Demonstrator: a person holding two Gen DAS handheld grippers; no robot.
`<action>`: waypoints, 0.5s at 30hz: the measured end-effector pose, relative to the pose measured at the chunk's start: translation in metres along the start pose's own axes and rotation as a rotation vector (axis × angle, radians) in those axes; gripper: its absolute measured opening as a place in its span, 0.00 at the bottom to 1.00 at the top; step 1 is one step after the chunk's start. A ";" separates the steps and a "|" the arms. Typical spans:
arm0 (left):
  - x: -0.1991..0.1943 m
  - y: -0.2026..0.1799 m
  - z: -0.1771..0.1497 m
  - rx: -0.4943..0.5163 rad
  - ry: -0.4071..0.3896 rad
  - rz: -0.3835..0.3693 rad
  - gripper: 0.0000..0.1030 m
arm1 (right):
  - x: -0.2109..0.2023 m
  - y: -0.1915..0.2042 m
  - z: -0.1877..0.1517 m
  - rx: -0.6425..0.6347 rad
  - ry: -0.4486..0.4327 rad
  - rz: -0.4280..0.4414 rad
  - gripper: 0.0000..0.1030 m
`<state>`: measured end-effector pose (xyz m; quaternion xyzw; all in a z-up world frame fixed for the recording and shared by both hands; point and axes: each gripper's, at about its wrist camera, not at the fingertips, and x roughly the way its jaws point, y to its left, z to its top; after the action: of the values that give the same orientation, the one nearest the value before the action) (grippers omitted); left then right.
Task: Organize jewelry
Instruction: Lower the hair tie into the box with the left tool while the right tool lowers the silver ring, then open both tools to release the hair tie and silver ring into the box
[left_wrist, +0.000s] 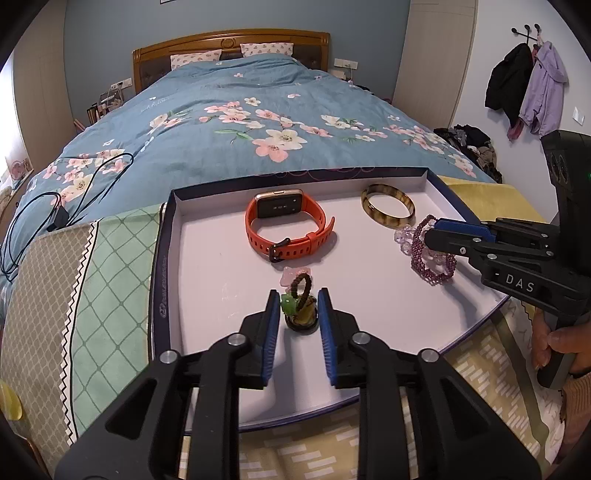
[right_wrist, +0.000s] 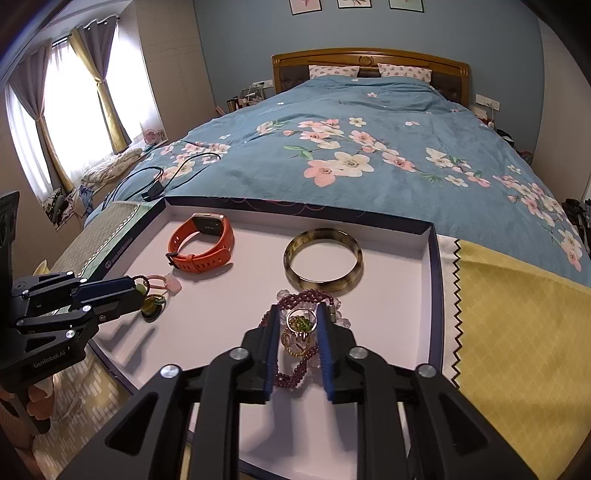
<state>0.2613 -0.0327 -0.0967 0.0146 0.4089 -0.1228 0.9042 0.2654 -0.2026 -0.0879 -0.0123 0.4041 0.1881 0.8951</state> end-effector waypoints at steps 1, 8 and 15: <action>0.000 0.000 0.000 -0.001 0.000 -0.001 0.27 | -0.001 -0.001 0.000 0.003 -0.002 0.000 0.20; -0.007 0.004 -0.002 -0.017 -0.026 -0.011 0.41 | -0.009 -0.004 -0.002 0.019 -0.025 -0.004 0.36; -0.030 0.003 -0.004 -0.016 -0.079 -0.001 0.59 | -0.028 -0.003 -0.002 0.033 -0.069 0.007 0.51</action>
<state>0.2401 -0.0229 -0.0769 0.0023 0.3738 -0.1207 0.9196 0.2482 -0.2147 -0.0697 0.0103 0.3761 0.1848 0.9079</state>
